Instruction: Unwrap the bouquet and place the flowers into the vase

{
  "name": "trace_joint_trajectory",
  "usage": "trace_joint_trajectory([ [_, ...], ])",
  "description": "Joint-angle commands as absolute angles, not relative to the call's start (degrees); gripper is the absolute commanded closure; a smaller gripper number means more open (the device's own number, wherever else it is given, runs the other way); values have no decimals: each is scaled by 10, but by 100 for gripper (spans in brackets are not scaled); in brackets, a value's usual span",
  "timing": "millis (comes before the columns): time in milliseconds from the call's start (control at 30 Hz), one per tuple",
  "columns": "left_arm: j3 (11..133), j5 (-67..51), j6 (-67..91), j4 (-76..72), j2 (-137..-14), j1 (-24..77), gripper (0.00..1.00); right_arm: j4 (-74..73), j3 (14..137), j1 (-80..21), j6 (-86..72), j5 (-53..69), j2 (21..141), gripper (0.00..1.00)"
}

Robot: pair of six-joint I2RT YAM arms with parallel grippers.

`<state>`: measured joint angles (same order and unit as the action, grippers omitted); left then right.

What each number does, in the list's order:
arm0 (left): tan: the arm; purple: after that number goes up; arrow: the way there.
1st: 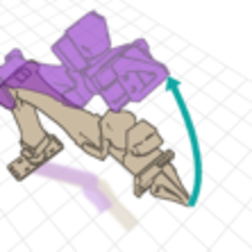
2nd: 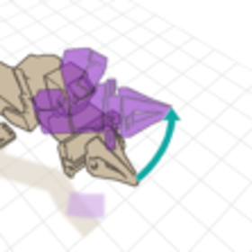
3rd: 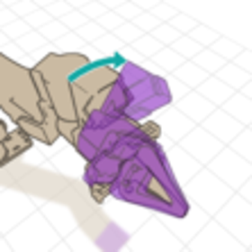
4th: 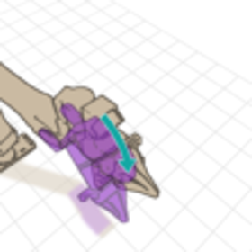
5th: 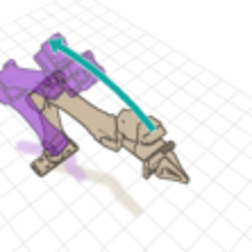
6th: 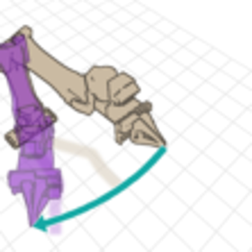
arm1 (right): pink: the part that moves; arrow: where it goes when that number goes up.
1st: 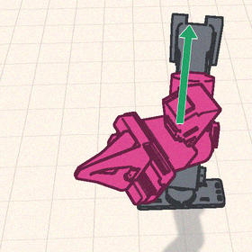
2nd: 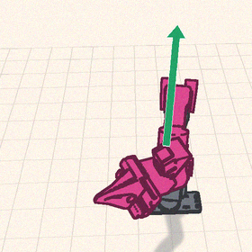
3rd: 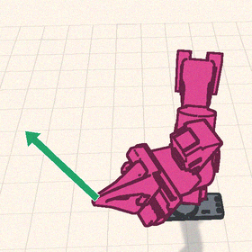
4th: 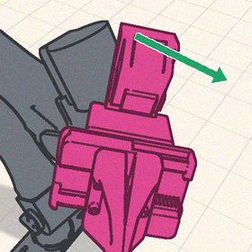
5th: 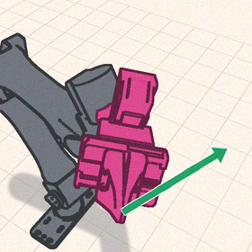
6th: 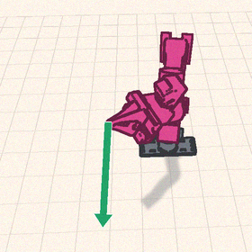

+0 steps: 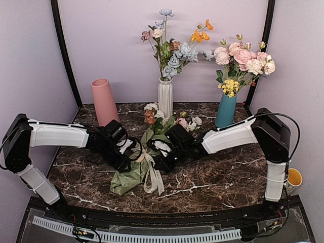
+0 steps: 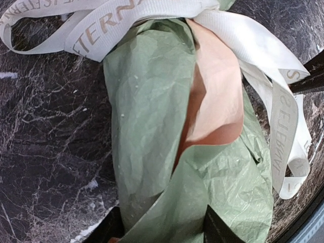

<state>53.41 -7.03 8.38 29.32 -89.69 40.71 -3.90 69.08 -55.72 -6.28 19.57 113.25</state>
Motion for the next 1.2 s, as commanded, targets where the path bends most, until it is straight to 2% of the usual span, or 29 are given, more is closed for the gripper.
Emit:
trace_joint_trajectory([
  [0, 514, -41, 99, 285, -894, 403, 53, -45, 682, -557, -68, 169, 1102, 100],
  [167, 503, -12, 121, 286, -901, 389, 55, -84, 656, -539, -96, 112, 1041, 100],
  [333, 502, -11, 127, 281, -924, 378, 56, -97, 598, -530, -115, 111, 992, 100],
  [533, 532, -39, 116, 280, -910, 378, 55, -97, 607, -529, -123, 111, 1004, 100],
  [633, 547, -65, 109, 284, -881, 378, 49, -115, 645, -529, -111, 107, 1025, 100],
  [767, 560, -87, 103, 292, -836, 378, 27, -118, 680, -530, -97, 112, 1042, 100],
  [833, 557, -102, 101, 291, -823, 378, 21, -117, 681, -529, -95, 112, 1046, 100],
  [933, 547, -123, 110, 295, -816, 378, 17, -110, 678, -529, -96, 113, 1045, 100],
  [1167, 496, -181, 133, 217, -851, 380, 17, -97, 666, -529, -108, 114, 1038, 100],
])
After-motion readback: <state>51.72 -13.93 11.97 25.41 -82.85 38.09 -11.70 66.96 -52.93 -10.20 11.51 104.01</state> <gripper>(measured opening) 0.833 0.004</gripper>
